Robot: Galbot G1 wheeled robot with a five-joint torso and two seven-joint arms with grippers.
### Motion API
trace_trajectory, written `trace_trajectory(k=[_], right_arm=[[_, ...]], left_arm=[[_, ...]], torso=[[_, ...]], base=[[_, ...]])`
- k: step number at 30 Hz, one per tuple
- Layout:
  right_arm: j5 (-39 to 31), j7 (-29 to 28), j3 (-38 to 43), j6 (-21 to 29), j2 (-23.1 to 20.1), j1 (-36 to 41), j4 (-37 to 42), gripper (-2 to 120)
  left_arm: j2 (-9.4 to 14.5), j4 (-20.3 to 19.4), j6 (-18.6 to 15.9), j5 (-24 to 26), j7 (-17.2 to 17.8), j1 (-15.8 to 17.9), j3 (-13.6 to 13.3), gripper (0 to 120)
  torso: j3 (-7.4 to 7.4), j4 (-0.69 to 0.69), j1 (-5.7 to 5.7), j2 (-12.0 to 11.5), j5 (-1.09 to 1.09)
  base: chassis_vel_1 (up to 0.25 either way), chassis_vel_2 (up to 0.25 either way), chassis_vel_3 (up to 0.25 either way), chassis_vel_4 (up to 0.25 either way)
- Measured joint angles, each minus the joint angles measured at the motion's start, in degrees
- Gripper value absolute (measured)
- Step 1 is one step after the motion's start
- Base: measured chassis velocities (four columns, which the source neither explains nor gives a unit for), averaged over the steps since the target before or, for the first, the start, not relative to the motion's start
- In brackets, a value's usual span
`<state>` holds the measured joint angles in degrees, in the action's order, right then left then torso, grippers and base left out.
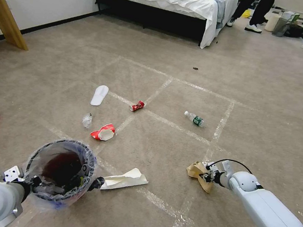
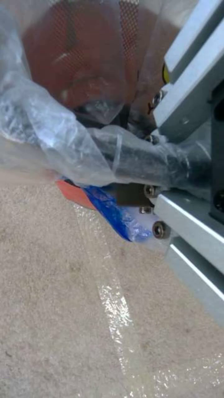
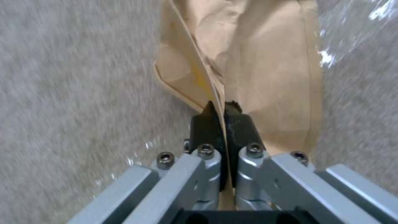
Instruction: Pick up the trash bin and place the garbage on the floor into it.
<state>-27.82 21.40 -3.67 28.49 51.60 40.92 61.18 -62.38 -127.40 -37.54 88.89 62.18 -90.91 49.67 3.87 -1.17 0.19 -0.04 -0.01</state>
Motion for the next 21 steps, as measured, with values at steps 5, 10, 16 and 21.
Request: trace_trajectory(k=[5,10,16,21], right_arm=[[-1.45,-1.04,1.2,0.5,-0.34,0.54,2.35,0],[-7.88,-3.04,5.3,-1.98,-3.15,0.02,9.69,0],[-16.37,-2.62,11.7,-8.96,-7.4,-2.08,17.57,0],[-25.8,1.1,14.57,-23.08,-10.23,-4.23,21.88,0]], left_arm=[[0.0,-0.31,0.0,0.01,-0.05,-0.26,0.0,0],[0.23,-0.88,0.0,0.44,-0.04,-0.35,0.01,0],[0.71,-1.9,0.05,1.0,0.17,-0.4,0.11,0],[1.11,-2.59,0.2,1.5,0.32,-0.37,0.31,0]], torso=[[0.0,0.0,0.0,0.0,0.01],[0.01,0.0,0.0,0.0,0.01],[0.0,0.01,0.0,0.0,0.0],[0.0,-0.01,0.0,0.0,0.01]], base=[[0.0,0.0,0.0,0.0],[0.0,0.0,0.0,0.0],[0.0,0.0,0.0,0.0],[0.0,0.0,0.0,0.0]])
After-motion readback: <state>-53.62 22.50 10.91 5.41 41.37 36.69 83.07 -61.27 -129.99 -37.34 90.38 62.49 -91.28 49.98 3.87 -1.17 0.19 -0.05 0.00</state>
